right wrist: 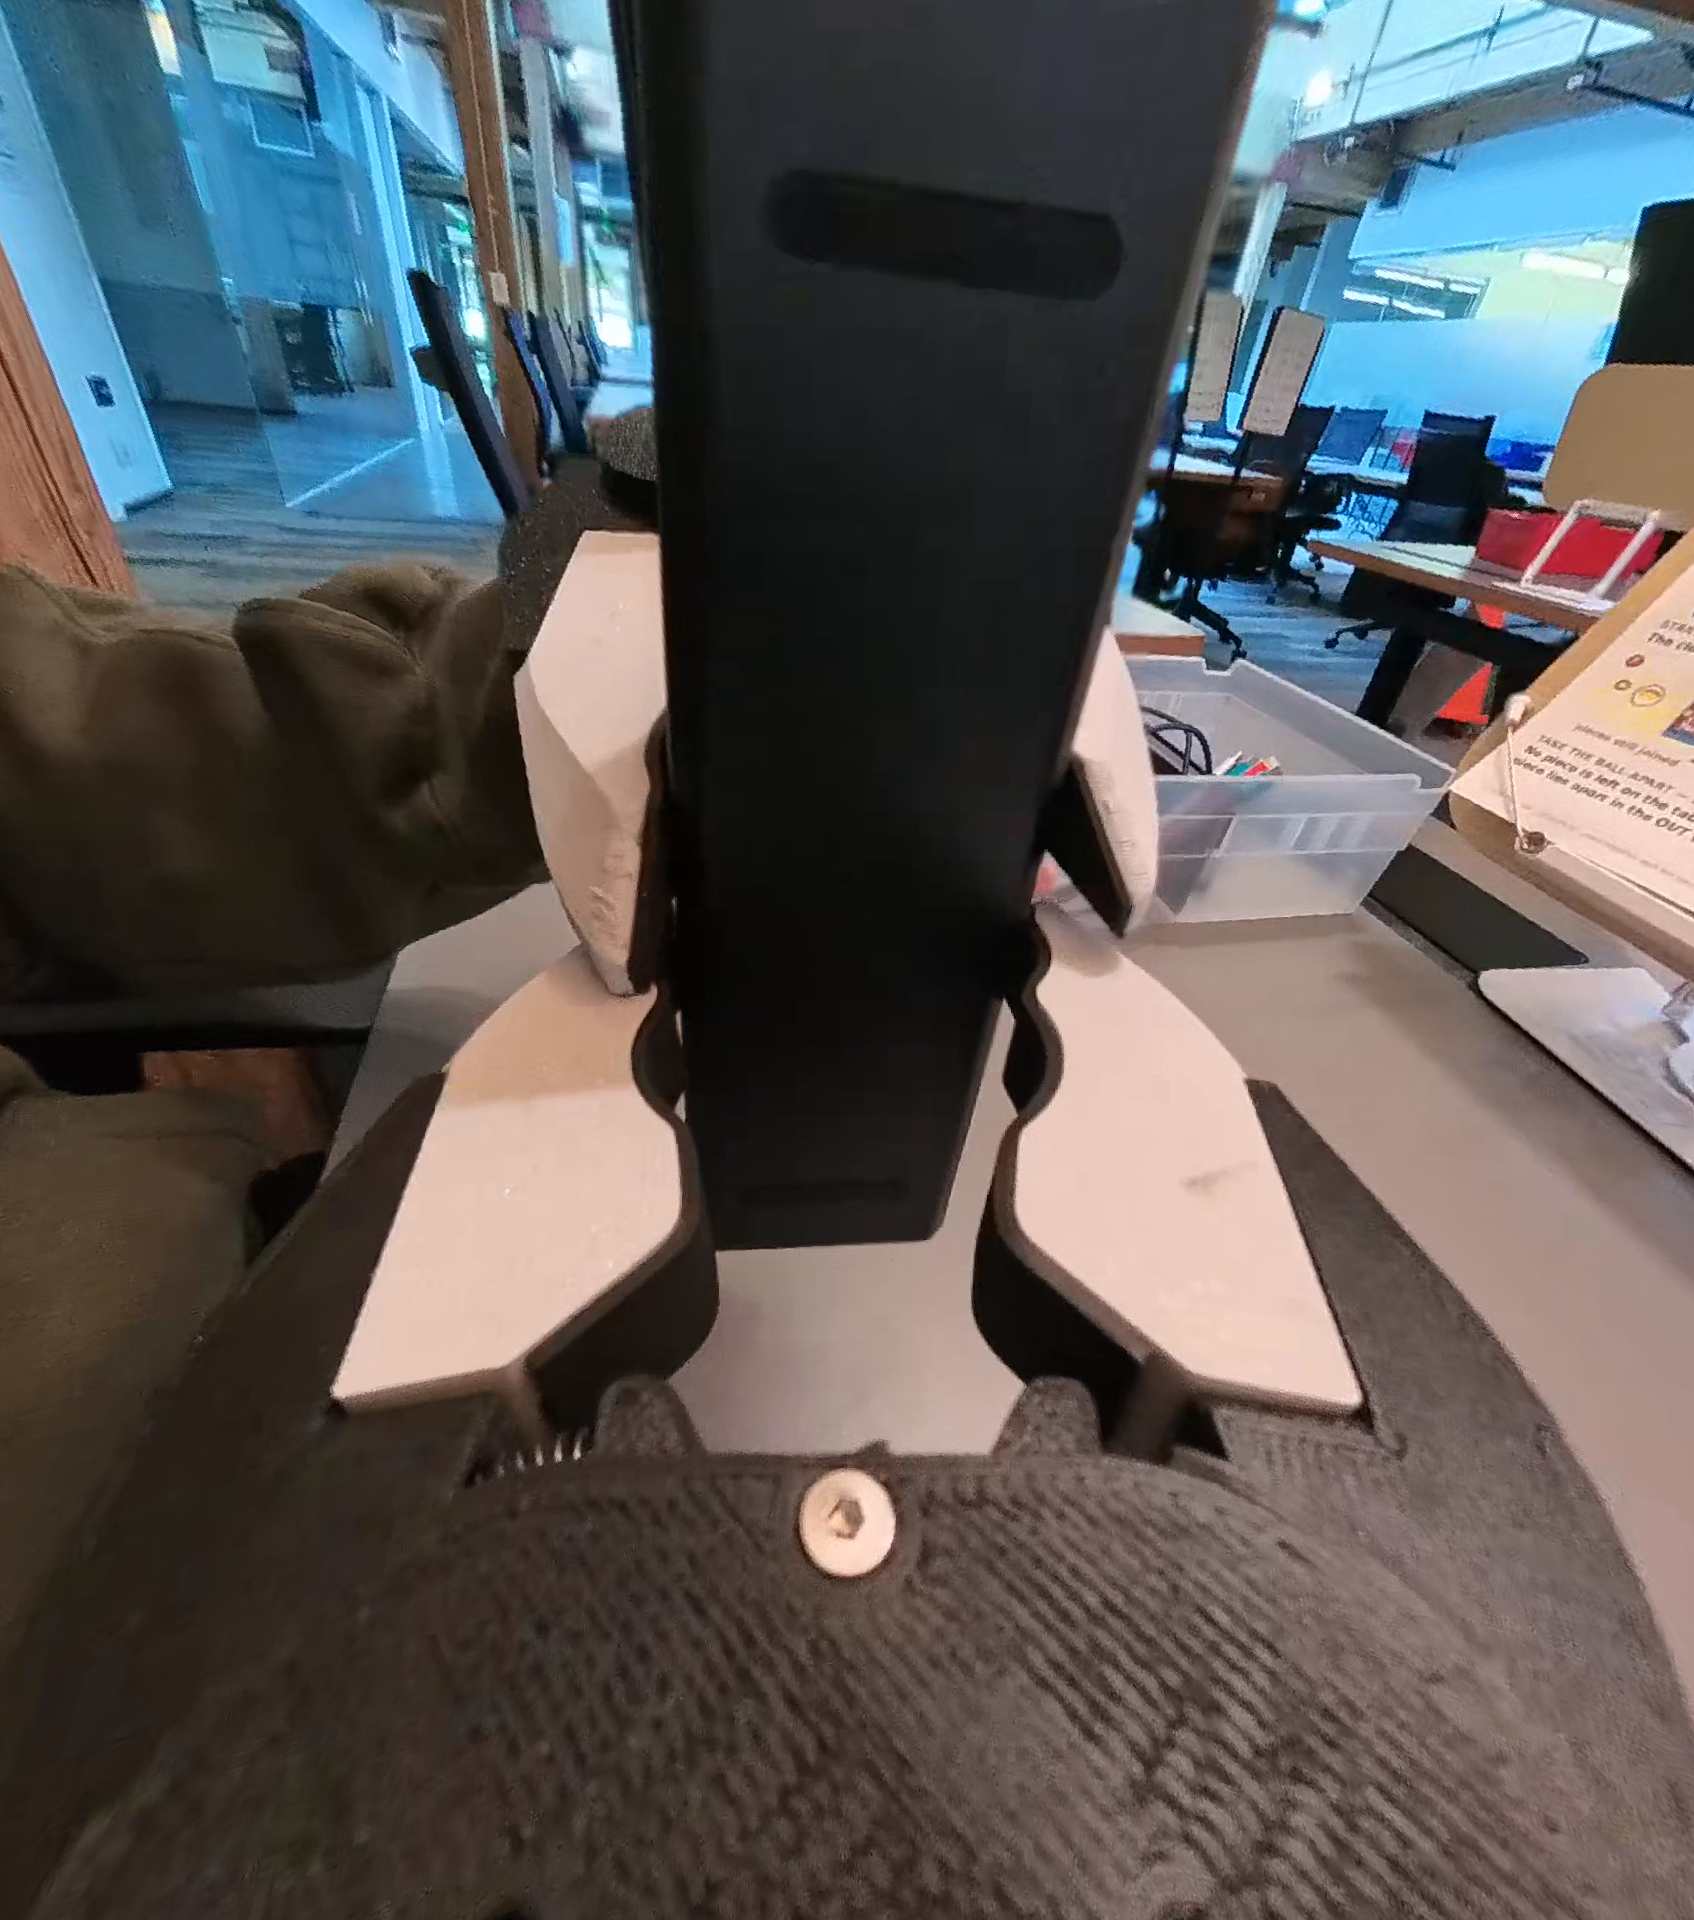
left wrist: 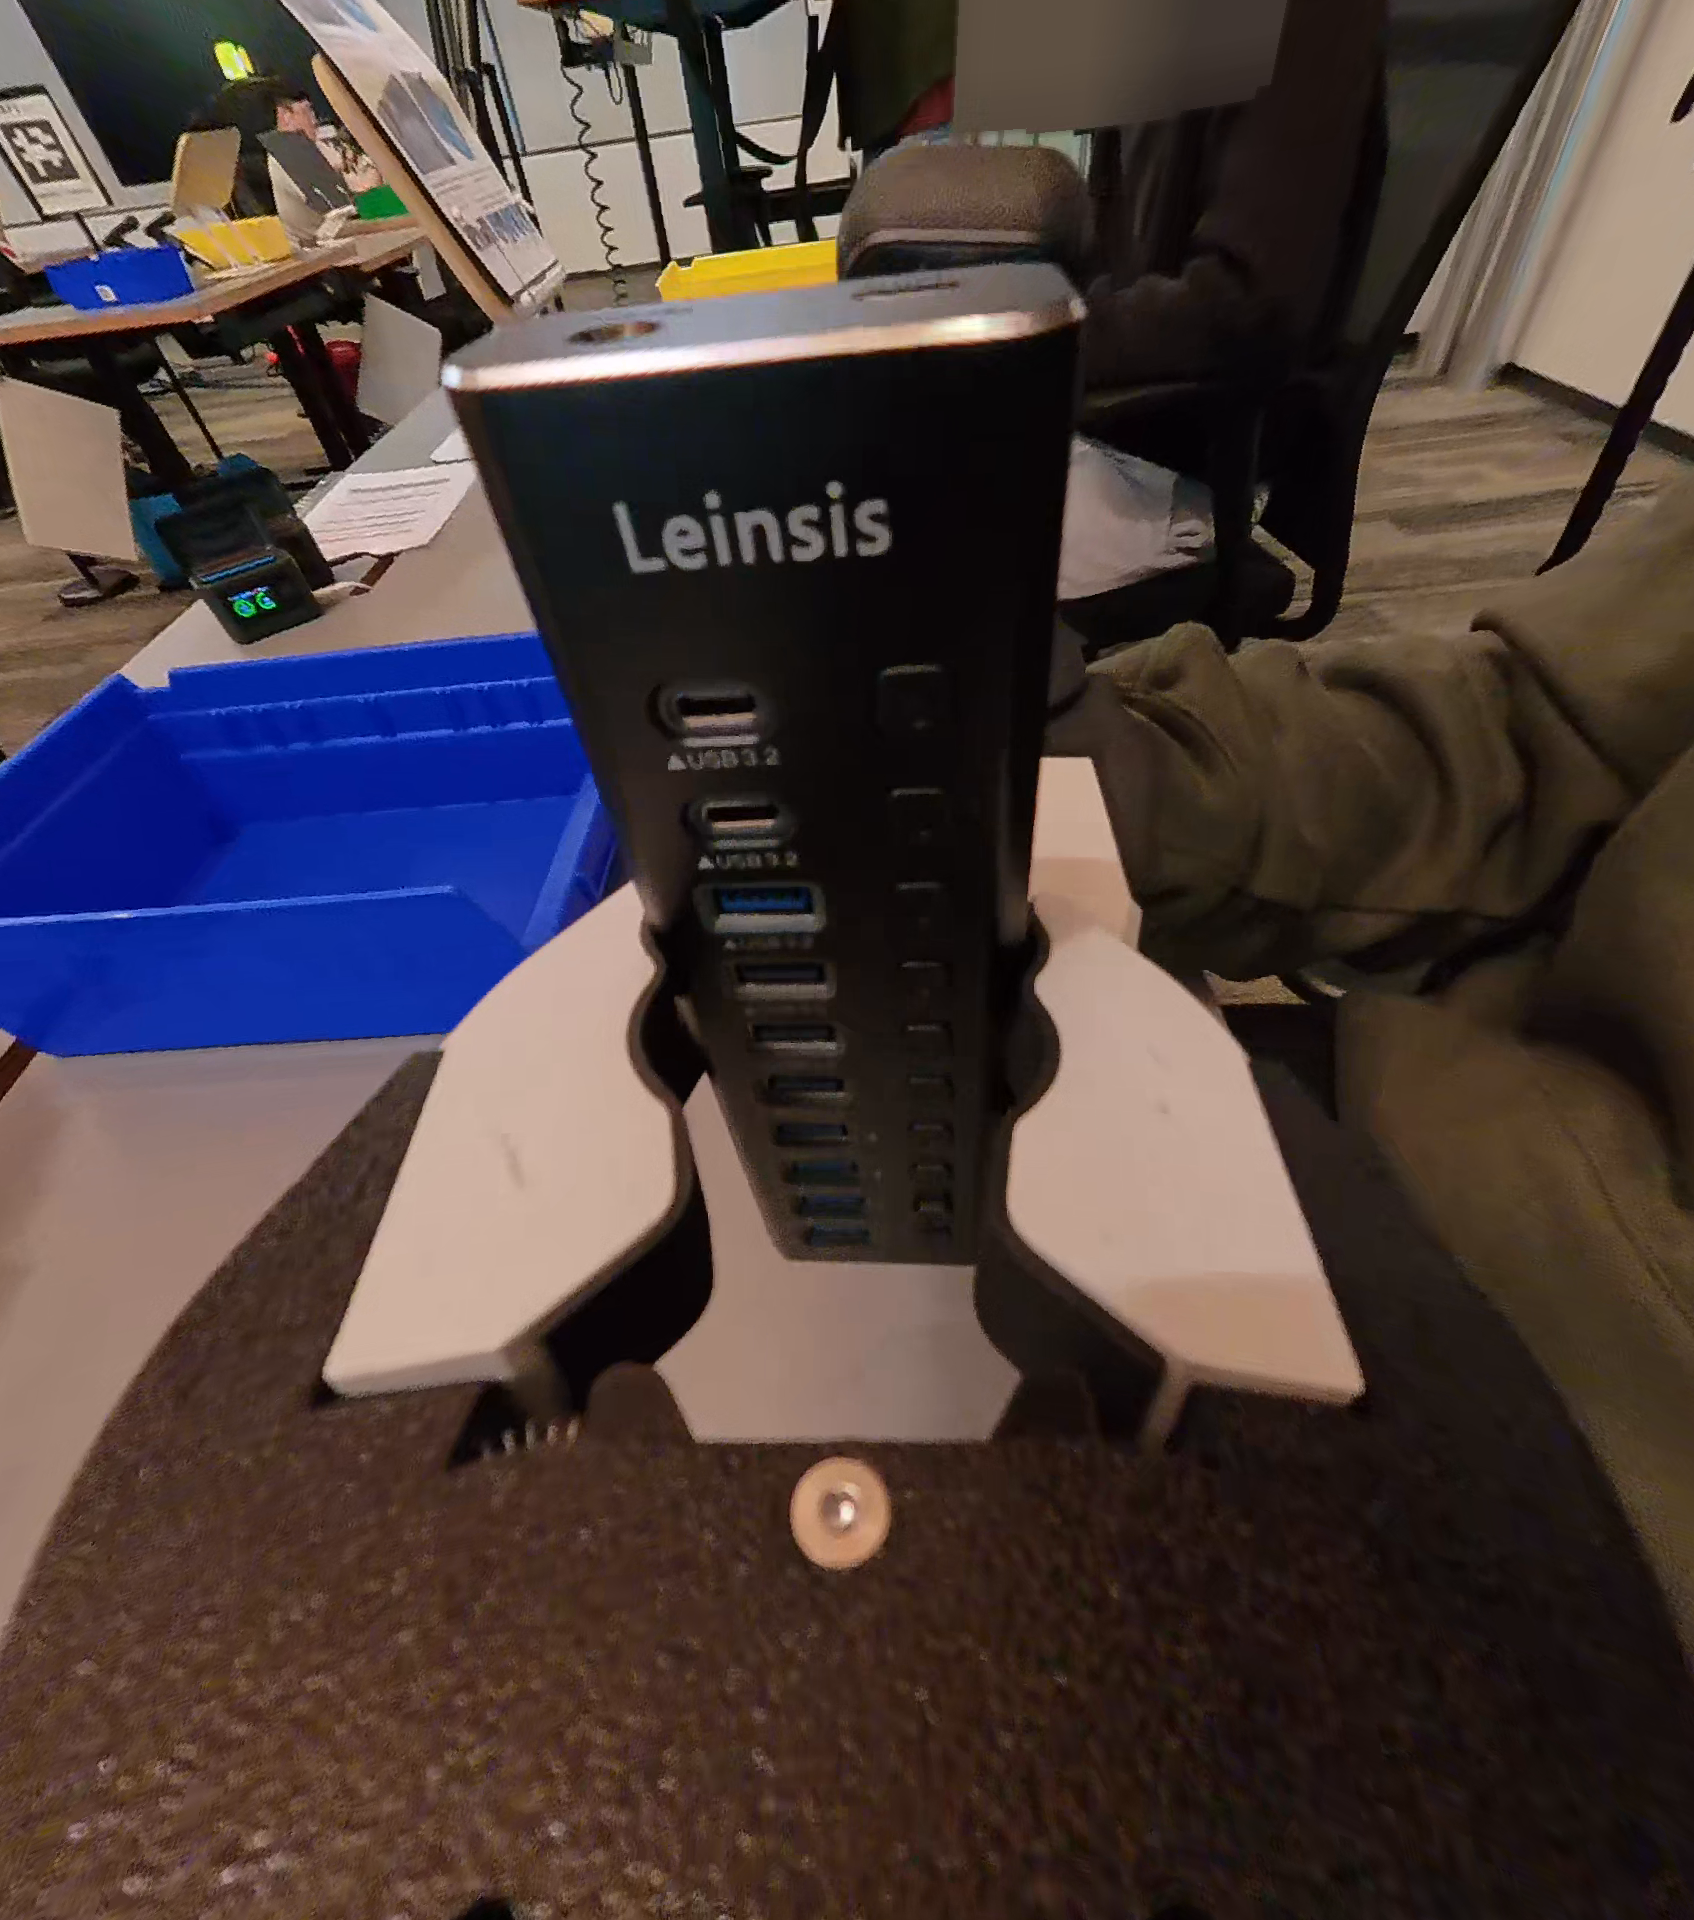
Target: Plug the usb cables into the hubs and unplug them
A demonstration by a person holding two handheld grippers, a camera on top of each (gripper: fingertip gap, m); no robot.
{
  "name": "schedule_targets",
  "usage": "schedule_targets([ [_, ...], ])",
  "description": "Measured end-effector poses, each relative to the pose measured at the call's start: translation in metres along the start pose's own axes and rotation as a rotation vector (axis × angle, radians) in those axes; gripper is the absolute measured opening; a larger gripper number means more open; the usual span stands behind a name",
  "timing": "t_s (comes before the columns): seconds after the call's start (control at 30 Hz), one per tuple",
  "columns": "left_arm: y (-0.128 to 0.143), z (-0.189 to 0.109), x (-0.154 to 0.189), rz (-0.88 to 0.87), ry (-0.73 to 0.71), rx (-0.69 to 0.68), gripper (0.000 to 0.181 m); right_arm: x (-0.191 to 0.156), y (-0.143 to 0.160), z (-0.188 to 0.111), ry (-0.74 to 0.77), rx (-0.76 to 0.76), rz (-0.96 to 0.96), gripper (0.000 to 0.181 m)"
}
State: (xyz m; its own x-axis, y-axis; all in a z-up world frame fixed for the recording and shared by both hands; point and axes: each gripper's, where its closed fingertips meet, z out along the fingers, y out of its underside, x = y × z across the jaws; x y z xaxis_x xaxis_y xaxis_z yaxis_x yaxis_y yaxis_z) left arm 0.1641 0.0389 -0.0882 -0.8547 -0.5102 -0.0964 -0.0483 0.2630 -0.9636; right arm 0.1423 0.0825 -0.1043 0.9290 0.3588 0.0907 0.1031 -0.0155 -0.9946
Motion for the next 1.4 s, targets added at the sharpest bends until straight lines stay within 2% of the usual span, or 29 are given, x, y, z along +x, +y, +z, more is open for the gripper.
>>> schedule_targets([
  [0.1,-0.007,-0.003,-0.003,-0.025,-0.057,0.000,0.061,0.003,-0.011,-0.005,0.002,0.080,0.024,0.060],
  [0.23,-0.014,-0.017,-0.005,-0.059,-0.119,0.089,0.067,0.011,-0.026,-0.020,-0.005,0.186,0.076,0.060],
  [0.37,0.000,-0.022,-0.003,-0.143,-0.142,0.146,0.068,0.017,-0.038,-0.033,-0.002,0.267,0.106,0.060],
  [0.5,0.022,-0.005,0.004,-0.143,-0.148,0.059,0.070,0.012,-0.046,-0.031,-0.033,0.330,0.143,0.061],
  [0.57,0.021,0.004,0.006,-0.140,-0.140,0.047,0.070,0.008,-0.044,-0.025,-0.038,0.315,0.135,0.061],
  [0.63,0.020,0.009,0.003,-0.125,-0.159,0.022,0.059,0.005,-0.044,-0.023,-0.041,0.321,0.119,0.061],
  [0.73,0.023,0.010,0.000,-0.111,-0.170,0.001,0.058,0.007,-0.040,-0.024,-0.022,0.251,0.088,0.061],
  [0.83,0.025,0.011,0.001,-0.107,-0.174,0.050,0.057,0.006,-0.036,-0.029,-0.027,0.172,0.086,0.061],
  [0.93,0.035,0.016,0.005,-0.098,-0.160,0.075,0.057,0.007,-0.052,-0.041,-0.037,0.251,0.107,0.060],
  [1.17,0.043,0.024,0.002,-0.188,-0.158,0.208,0.057,0.014,-0.029,-0.028,0.000,0.142,0.162,0.061],
  [1.4,0.046,0.020,0.003,-0.210,-0.135,0.248,0.057,0.012,-0.025,-0.020,-0.010,0.122,0.150,0.061],
])
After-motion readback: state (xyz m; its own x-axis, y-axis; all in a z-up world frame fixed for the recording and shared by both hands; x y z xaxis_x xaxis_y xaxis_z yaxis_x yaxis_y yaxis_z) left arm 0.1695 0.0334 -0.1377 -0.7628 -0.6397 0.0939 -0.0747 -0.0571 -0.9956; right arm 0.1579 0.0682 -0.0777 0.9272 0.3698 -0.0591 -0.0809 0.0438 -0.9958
